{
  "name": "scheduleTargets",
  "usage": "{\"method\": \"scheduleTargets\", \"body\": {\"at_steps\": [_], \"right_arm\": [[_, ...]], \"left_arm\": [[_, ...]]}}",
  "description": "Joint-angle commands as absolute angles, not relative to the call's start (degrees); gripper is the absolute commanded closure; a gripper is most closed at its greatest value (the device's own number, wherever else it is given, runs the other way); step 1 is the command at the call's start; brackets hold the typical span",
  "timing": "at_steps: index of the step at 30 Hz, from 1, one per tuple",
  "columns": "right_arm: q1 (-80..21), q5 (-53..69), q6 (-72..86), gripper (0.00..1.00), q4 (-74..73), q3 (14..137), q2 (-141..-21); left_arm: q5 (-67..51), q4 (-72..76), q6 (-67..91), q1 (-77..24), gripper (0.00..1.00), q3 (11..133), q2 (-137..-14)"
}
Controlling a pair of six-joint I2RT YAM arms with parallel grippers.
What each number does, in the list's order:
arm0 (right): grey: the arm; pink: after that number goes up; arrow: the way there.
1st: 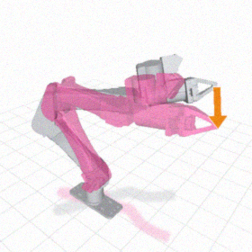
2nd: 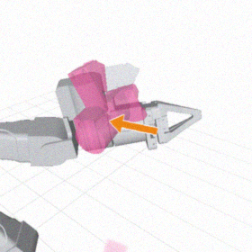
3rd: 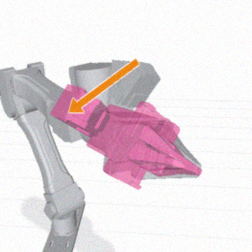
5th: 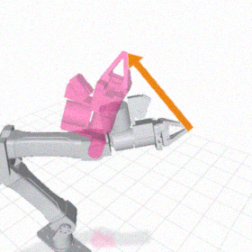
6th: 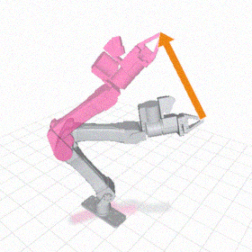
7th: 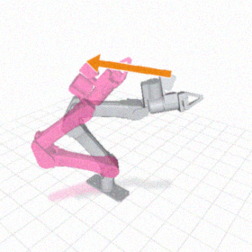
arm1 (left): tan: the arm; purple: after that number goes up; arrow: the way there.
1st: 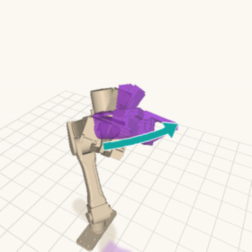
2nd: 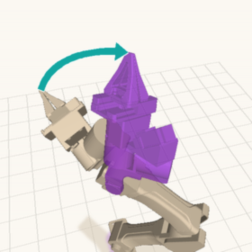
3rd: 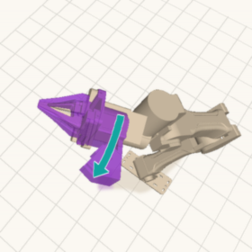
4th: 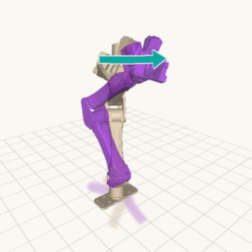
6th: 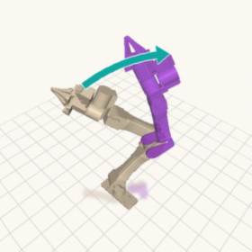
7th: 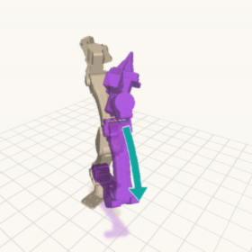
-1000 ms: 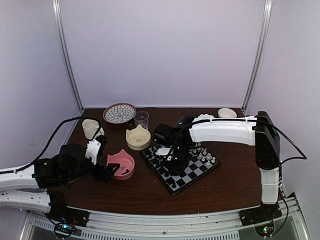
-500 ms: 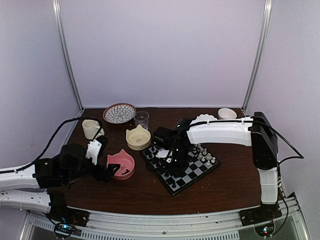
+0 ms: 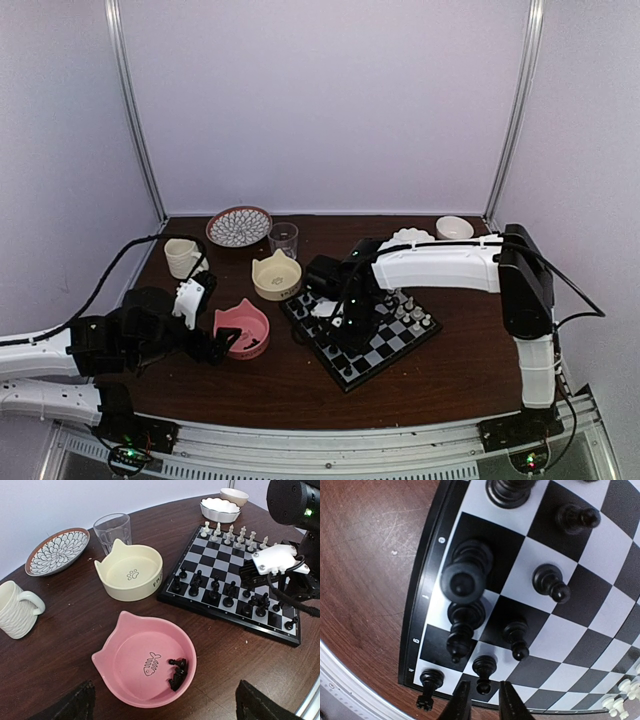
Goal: Set up the chess pieces on the board
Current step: Place the pawn at b7, then pick up the pawn from the storage box.
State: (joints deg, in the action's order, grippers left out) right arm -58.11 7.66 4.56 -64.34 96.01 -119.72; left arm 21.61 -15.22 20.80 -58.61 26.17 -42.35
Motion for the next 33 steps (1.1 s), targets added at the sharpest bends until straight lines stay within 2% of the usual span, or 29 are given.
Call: {"method": "scheduleTargets", "body": {"at_steps": [1,8,12,18,20,23,25,33], "right_arm": [[-58.00,6.61,4.74,0.75,-63.27,95.36,-119.91],[-57.92,5.46,5.35,0.69,-63.18,96.25,-116.80],[-57.92,4.54,5.64,0.67,-62.76,96.47,-113.09],[-57.91,3.64,5.72,0.62,-55.11,90.47,-105.07],[-57.93,1.29,6.09,0.63,-51.97,87.87,-102.44],[-57.94,-1.92,7.11,0.64,-44.79,82.04,-97.97],[-57.94,-3.35,7.78,0.65,-38.42,76.91,-94.83],[-57.88,-8.87,9.64,0.64,-13.46,57.44,-85.02]], "left_arm": [[21.01,-15.00,21.01,-58.72,0.02,28.17,-42.86],[21.24,-15.16,21.03,-58.74,0.03,29.03,-43.82],[22.61,-17.75,26.90,-57.14,0.02,30.19,-45.35],[17.83,-23.07,29.91,-52.55,0.03,33.97,-50.72],[15.63,-24.04,30.29,-50.84,0.10,35.21,-53.46],[13.51,-25.40,30.23,-48.98,0.27,37.08,-56.86],[13.57,-26.69,30.10,-48.50,0.34,38.49,-59.20],[11.21,-28.60,26.55,-47.14,0.43,45.02,-70.88]]}}
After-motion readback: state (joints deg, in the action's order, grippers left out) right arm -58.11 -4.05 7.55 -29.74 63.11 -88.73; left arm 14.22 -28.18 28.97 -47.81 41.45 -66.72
